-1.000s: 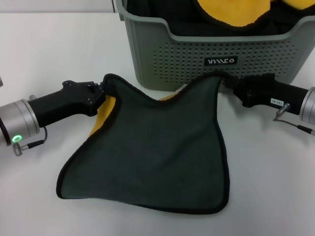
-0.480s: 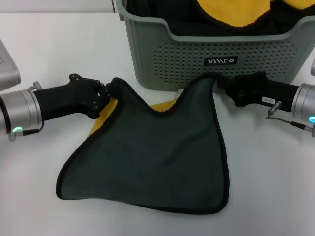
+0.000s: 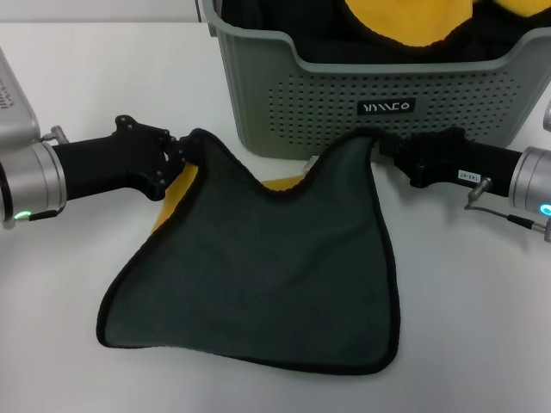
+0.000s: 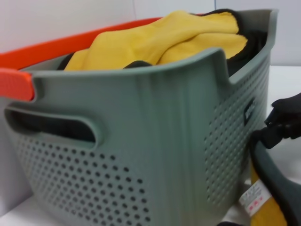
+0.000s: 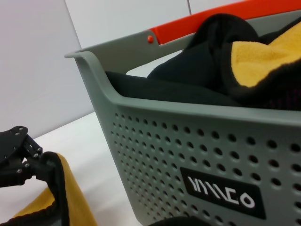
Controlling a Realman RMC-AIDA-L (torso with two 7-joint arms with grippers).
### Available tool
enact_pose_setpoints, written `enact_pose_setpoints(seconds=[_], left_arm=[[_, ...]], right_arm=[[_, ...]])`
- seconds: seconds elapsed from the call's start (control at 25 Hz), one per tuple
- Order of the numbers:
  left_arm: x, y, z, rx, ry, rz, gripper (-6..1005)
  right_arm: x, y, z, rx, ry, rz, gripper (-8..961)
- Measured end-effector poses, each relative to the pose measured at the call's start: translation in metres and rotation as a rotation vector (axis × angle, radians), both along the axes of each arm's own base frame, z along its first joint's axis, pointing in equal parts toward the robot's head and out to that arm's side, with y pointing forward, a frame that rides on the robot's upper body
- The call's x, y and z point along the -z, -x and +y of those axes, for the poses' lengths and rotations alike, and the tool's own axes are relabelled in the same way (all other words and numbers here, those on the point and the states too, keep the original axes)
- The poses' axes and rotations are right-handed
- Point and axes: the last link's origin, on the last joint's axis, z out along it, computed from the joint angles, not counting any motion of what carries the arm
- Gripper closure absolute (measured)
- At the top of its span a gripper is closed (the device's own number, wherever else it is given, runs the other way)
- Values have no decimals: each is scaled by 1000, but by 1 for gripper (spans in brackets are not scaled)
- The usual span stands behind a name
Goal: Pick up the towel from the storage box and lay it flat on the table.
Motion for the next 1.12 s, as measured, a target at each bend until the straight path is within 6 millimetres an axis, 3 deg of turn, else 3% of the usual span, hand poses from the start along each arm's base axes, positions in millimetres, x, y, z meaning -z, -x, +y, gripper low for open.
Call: enact_pose_setpoints(seconds=[0.28, 0.72, 0.88, 0.96, 1.12], left_arm=[[-3, 12, 0, -46, -44, 28, 966], [-7, 11, 5, -91, -66, 2, 962], [-13, 15, 5, -137, -98, -37, 895], [-16, 17, 3, -150, -117, -62, 862], [-20, 20, -3, -160, -139, -96, 686]], right_arm=[[3, -7, -1, 43, 11, -19, 856], [5, -4, -9, 74, 73, 40, 851], [-1, -9, -18, 77, 66, 78, 849], [-8, -12, -24, 77, 62, 101, 792], [-27, -21, -39, 59, 44, 139, 679]])
